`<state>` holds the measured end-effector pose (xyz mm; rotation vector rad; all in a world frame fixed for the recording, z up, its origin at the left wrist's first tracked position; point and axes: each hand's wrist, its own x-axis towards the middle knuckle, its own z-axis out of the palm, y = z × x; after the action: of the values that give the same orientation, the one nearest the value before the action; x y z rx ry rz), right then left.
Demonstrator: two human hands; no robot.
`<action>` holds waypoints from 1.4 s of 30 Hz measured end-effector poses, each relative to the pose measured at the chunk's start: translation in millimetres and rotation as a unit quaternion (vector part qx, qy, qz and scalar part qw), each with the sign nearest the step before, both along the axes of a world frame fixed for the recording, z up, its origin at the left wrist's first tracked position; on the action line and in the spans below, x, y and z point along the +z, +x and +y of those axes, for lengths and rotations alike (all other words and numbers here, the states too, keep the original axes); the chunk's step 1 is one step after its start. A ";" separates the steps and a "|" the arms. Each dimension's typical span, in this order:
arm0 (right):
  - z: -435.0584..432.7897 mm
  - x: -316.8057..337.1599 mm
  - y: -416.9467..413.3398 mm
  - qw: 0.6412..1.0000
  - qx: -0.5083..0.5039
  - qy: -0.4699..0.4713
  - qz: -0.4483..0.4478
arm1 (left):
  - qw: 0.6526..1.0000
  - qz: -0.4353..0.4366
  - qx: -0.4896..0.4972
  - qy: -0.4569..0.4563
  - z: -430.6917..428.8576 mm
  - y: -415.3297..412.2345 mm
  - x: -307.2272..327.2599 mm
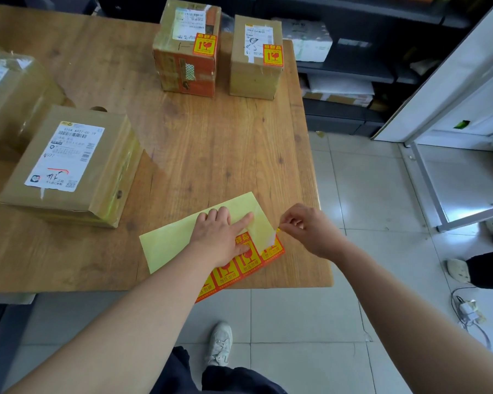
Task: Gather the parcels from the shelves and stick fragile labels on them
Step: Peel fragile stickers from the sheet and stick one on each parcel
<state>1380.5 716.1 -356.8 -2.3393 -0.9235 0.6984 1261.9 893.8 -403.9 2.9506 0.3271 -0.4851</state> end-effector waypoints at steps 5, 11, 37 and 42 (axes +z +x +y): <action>-5.6 38.9 2.6 0.997 -0.053 0.055 0.006 | 1.000 -0.013 0.004 -0.005 -4.0 -2.1 0.2; -1.7 86.1 0.8 0.995 -0.066 0.072 -0.015 | 0.998 -0.067 0.008 -0.015 -14.5 -15.8 4.2; 210.0 79.9 -111.6 0.991 -0.063 0.116 0.009 | 0.831 -0.271 0.321 -0.365 141.6 -137.0 98.7; 235.1 69.7 -142.4 0.989 -0.085 0.093 0.071 | 0.808 -0.248 0.348 -0.406 186.3 -149.4 93.8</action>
<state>1238.1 951.2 -287.0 -2.1421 -0.6874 0.6697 1112.6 1080.1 -310.1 1.8248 0.8257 0.2189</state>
